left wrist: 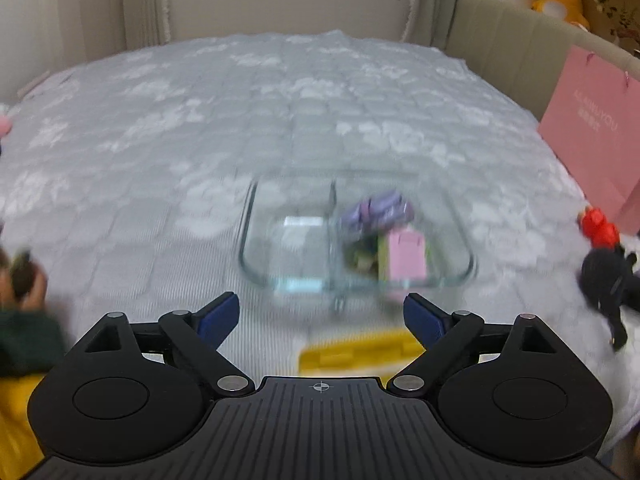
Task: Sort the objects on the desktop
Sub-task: 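Lower the mouse into the glass container and open the left gripper, then grasp the black plush cat with the right gripper and lift it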
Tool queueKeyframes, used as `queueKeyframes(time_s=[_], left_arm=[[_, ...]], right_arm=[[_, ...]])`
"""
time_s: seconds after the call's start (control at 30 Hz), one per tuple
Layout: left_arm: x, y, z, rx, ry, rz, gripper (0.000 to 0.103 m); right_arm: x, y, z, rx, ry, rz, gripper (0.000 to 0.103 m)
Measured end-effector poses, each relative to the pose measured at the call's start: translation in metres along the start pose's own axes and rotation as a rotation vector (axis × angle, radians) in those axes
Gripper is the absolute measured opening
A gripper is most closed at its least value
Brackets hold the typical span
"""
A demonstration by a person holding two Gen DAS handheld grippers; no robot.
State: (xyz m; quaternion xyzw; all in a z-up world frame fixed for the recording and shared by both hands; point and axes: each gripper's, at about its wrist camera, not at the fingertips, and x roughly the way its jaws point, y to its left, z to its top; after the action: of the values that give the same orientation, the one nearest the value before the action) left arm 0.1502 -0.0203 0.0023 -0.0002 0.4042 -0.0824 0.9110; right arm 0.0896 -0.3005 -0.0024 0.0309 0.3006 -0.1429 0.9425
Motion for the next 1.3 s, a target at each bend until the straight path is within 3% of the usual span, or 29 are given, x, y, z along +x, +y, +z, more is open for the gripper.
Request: queueKeyframes(time_s=[0.1, 0.13, 0.2, 0.33, 0.43, 0.47, 0.5, 0.53, 0.57, 0.63, 0.87, 1.0, 1.03, 1.1, 1.17, 1.3], left_arm=[[0.004, 0.002, -0.018, -0.018, 0.034, -0.017, 0.093], [0.003, 0.001, -0.022, -0.018, 0.034, -0.017, 0.093], [0.003, -0.001, -0.031, -0.018, 0.034, -0.017, 0.093], [0.002, -0.003, -0.039, 0.004, 0.048, -0.037, 0.093], [-0.001, -0.001, -0.044, 0.007, 0.051, -0.029, 0.094], [-0.002, 0.0, -0.045, 0.007, 0.05, -0.025, 0.094], [-0.002, 0.001, -0.046, 0.005, 0.05, -0.023, 0.094], [-0.003, 0.003, -0.047, 0.003, 0.049, -0.022, 0.094], [-0.004, 0.004, -0.048, 0.0, 0.048, -0.02, 0.094], [-0.005, 0.006, -0.048, -0.002, 0.044, -0.014, 0.094], [-0.004, 0.014, -0.05, -0.016, 0.053, -0.027, 0.094], [-0.003, 0.017, -0.054, -0.037, 0.069, -0.047, 0.094], [-0.003, 0.018, -0.054, -0.043, 0.074, -0.053, 0.095], [-0.002, 0.016, -0.055, -0.047, 0.08, -0.059, 0.095], [-0.001, 0.012, -0.056, -0.038, 0.088, -0.061, 0.096], [0.003, 0.003, -0.057, -0.02, 0.111, -0.065, 0.096]], right_arm=[[0.0, -0.009, -0.002, -0.096, -0.062, -0.217, 0.091], [0.005, -0.013, -0.003, -0.109, -0.057, -0.251, 0.091], [0.014, -0.02, -0.005, -0.127, -0.04, -0.302, 0.089], [0.04, -0.022, -0.01, -0.156, 0.029, -0.324, 0.079], [0.048, -0.016, -0.015, -0.184, -0.014, -0.368, 0.075], [0.05, -0.012, -0.016, -0.203, -0.026, -0.384, 0.061], [0.052, -0.008, -0.017, -0.228, -0.029, -0.396, 0.029], [0.055, -0.004, -0.018, -0.253, -0.017, -0.409, 0.007], [0.058, -0.002, -0.017, -0.269, 0.004, -0.428, 0.0], [0.055, -0.001, -0.016, -0.277, -0.002, -0.409, 0.0], [0.017, -0.01, 0.006, -0.197, -0.047, -0.292, 0.0], [0.001, -0.036, 0.026, -0.091, -0.03, -0.229, 0.004], [0.002, -0.046, 0.029, -0.058, -0.007, -0.198, 0.014], [0.005, -0.06, 0.026, -0.023, 0.029, -0.154, 0.075], [0.006, -0.068, 0.018, -0.016, -0.003, -0.158, 0.086], [0.025, -0.074, 0.014, 0.0, 0.022, -0.126, 0.086]])
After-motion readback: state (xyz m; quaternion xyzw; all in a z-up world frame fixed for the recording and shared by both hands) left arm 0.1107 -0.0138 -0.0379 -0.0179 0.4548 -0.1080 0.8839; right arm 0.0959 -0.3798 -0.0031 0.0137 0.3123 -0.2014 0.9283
